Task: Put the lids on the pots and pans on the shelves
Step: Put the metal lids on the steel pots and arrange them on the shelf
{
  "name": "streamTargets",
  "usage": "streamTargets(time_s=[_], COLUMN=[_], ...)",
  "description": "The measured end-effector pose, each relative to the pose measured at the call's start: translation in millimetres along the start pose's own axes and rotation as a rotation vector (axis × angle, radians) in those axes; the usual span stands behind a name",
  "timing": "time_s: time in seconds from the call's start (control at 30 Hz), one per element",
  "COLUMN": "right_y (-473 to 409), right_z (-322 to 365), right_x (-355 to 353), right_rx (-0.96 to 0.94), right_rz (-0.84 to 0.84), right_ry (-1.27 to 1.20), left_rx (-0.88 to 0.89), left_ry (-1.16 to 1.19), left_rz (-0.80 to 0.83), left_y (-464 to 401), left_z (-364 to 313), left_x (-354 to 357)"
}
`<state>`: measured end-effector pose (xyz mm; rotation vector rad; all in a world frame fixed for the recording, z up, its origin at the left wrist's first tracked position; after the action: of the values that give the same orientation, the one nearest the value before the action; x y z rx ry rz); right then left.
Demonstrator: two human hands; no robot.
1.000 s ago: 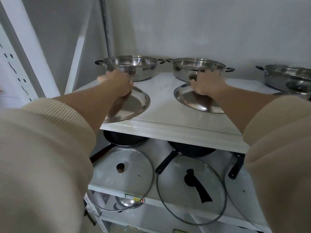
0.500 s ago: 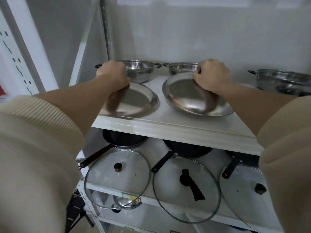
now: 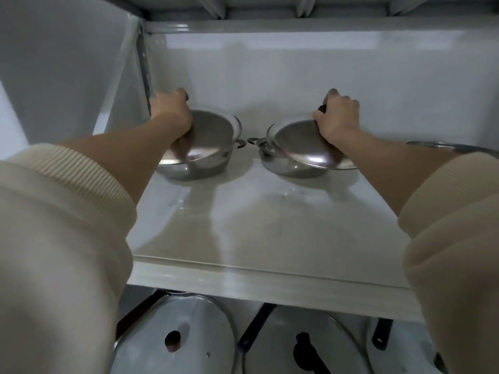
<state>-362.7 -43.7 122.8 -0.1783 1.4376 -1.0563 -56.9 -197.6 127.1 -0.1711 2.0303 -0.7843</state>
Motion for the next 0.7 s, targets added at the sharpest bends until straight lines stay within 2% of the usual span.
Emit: streamTargets(time_s=[0.17, 0.33, 0.57, 0.7], right_y=[-34, -62, -78, -78], right_z=[16, 18, 24, 25], right_x=[45, 90, 122, 144], right_rx=[-0.068, -0.005, -0.077, -0.112], right_rz=[-0.004, 0.09, 0.087, 0.144], right_ry=[0.083, 0.022, 0.135, 0.187], left_rx=[0.046, 0.055, 0.08, 0.096], left_ry=[-0.055, -0.061, -0.066, -0.112], left_rz=[0.043, 0.097, 0.1, 0.11], left_y=[-56, -86, -107, -109], left_z=[20, 42, 52, 49], left_x=[49, 98, 131, 139])
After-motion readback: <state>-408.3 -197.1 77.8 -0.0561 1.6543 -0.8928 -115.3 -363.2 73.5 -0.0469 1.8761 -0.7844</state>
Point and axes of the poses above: each hand's wrist, its own y-axis away from the middle knuckle, its own x-axis out of the palm, z = x × y, the point moved 10 cm from there along -y, towards the middle knuckle, and after that the axes turned 9 degrees about y, right-handed, at the moved point
